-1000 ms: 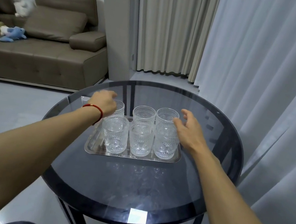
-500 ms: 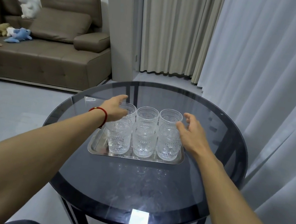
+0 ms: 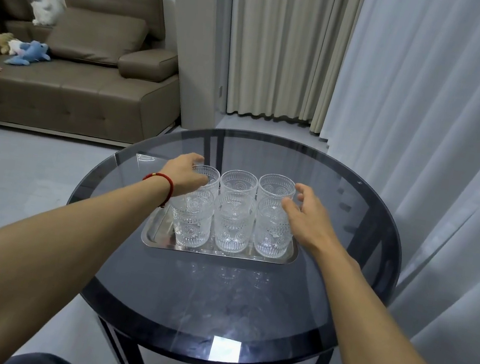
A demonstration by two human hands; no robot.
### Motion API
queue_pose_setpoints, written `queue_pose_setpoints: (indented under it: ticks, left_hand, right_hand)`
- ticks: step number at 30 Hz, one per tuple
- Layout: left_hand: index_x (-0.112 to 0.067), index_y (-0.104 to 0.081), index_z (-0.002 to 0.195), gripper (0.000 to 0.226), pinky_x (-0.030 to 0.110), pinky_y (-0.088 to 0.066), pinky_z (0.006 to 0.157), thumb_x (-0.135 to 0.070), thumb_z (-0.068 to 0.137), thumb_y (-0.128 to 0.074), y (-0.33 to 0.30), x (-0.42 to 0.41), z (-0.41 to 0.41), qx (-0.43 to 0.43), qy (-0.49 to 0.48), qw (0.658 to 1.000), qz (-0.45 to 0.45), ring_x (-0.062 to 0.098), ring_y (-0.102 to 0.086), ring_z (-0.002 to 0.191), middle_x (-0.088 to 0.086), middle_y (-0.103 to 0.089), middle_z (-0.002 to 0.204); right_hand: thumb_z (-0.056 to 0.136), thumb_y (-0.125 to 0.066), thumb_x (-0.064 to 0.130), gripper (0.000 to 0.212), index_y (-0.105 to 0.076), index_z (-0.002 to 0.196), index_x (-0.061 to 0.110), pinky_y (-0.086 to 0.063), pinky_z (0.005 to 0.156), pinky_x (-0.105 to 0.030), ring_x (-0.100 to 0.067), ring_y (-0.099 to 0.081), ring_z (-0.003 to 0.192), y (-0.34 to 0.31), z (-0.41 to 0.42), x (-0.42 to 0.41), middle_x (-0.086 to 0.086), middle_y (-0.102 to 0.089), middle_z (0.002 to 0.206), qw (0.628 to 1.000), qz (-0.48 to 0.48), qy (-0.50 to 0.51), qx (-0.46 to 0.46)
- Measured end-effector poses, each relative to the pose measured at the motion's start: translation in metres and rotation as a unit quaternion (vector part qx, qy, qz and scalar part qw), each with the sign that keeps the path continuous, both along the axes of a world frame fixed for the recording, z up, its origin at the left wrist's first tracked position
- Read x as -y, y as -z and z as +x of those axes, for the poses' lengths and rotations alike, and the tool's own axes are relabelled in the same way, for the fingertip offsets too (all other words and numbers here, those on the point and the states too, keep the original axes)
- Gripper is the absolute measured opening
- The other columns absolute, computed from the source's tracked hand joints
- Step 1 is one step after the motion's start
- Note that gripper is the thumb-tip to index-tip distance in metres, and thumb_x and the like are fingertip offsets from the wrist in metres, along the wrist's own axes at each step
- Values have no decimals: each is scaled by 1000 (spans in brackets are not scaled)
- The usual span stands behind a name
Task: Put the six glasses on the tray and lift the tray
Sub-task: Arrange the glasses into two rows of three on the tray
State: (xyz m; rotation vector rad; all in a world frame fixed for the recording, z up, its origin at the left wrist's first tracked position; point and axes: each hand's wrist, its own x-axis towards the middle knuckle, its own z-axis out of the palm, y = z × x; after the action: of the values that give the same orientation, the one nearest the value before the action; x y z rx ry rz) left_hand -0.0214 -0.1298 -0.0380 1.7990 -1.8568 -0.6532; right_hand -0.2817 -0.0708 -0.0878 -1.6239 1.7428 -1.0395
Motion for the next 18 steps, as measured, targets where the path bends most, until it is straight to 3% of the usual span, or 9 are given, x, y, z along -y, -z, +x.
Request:
queue_pose_setpoints:
  ticks: [5, 8, 12, 15, 18]
  left_hand:
    - [-13, -39, 148, 58, 44, -36, 113, -19, 93, -55, 7, -2, 0, -7, 8, 1000, -13, 30, -41, 140, 10, -42, 154]
    - [-16, -39, 148, 57, 49, -34, 116, -35, 96, -48, 13, -5, -1, 68, 15, 996, -57, 32, -38, 141, 12, -40, 155]
    - [-35, -31, 151, 68, 62, -23, 117, -64, 90, -25, 16, -9, -9, 218, 68, 967, -111, 34, -23, 148, 7, -26, 163]
    - [-46, -19, 152, 74, 68, -9, 117, -72, 84, -11, 20, -8, -20, 280, 107, 950, -92, 34, -10, 152, 2, -15, 166]
    - [-51, -11, 151, 70, 73, -3, 114, -70, 84, -6, 30, -8, -24, 285, 124, 949, -44, 33, -4, 153, -2, -4, 168]
  right_hand:
    - [101, -49, 38, 62, -30, 156, 20, -39, 114, -49, -25, -44, 140, 1, 2, 1, -8, -37, 158, 1000, -2, -4, 6]
    - [101, -48, 37, 60, -31, 157, 24, -32, 118, -45, -24, -37, 145, 0, 2, 0, -5, -32, 161, 1000, -21, -13, -14]
    - [100, -40, 47, 57, -33, 156, 36, -2, 123, -57, -19, -3, 156, -8, 13, 1, 2, -17, 169, 967, -73, -39, -241]
    - [100, -28, 59, 60, -27, 157, 41, 8, 120, -62, -18, 1, 157, -13, 34, 3, 7, -11, 170, 936, -57, -88, -336]
    - [102, -17, 62, 62, -17, 160, 40, 11, 118, -64, -19, 1, 157, -12, 45, 4, 7, -6, 171, 919, -14, -111, -377]
